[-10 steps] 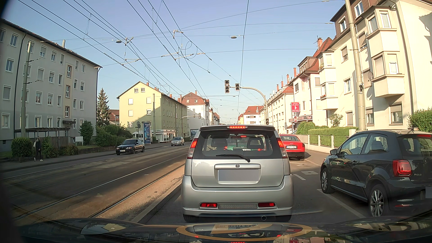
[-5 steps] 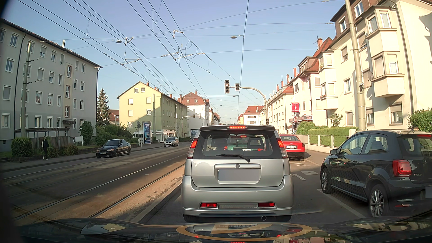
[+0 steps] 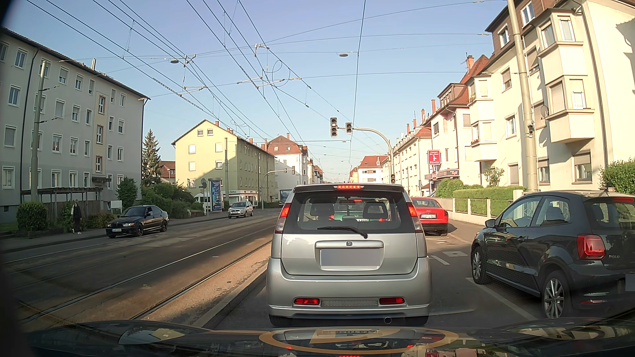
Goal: Follow the waypoints while adhering to traffic rules and regulations
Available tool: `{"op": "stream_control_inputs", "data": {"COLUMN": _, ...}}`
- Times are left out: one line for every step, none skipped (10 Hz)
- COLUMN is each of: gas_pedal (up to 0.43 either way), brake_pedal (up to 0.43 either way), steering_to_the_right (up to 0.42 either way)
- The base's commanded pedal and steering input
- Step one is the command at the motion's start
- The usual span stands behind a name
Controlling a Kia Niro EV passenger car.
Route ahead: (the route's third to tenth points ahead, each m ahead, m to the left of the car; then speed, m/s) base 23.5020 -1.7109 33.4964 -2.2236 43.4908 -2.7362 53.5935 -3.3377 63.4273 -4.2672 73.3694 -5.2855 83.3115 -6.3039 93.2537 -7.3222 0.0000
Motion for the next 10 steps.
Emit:
{"op": "stream_control_inputs", "data": {"gas_pedal": 0.0, "brake_pedal": 0.238, "steering_to_the_right": -0.002}}
{"op": "stream_control_inputs", "data": {"gas_pedal": 0.0, "brake_pedal": 0.238, "steering_to_the_right": -0.002}}
{"op": "stream_control_inputs", "data": {"gas_pedal": 0.0, "brake_pedal": 0.238, "steering_to_the_right": -0.002}}
{"op": "stream_control_inputs", "data": {"gas_pedal": 0.0, "brake_pedal": 0.238, "steering_to_the_right": -0.002}}
{"op": "stream_control_inputs", "data": {"gas_pedal": 0.0, "brake_pedal": 0.238, "steering_to_the_right": -0.002}}
{"op": "stream_control_inputs", "data": {"gas_pedal": 0.0, "brake_pedal": 0.232, "steering_to_the_right": -0.002}}
{"op": "stream_control_inputs", "data": {"gas_pedal": 0.0, "brake_pedal": 0.238, "steering_to_the_right": -0.002}}
{"op": "stream_control_inputs", "data": {"gas_pedal": 0.0, "brake_pedal": 0.238, "steering_to_the_right": -0.002}}
{"op": "stream_control_inputs", "data": {"gas_pedal": 0.0, "brake_pedal": 0.238, "steering_to_the_right": -0.002}}
{"op": "stream_control_inputs", "data": {"gas_pedal": 0.0, "brake_pedal": 0.238, "steering_to_the_right": -0.002}}
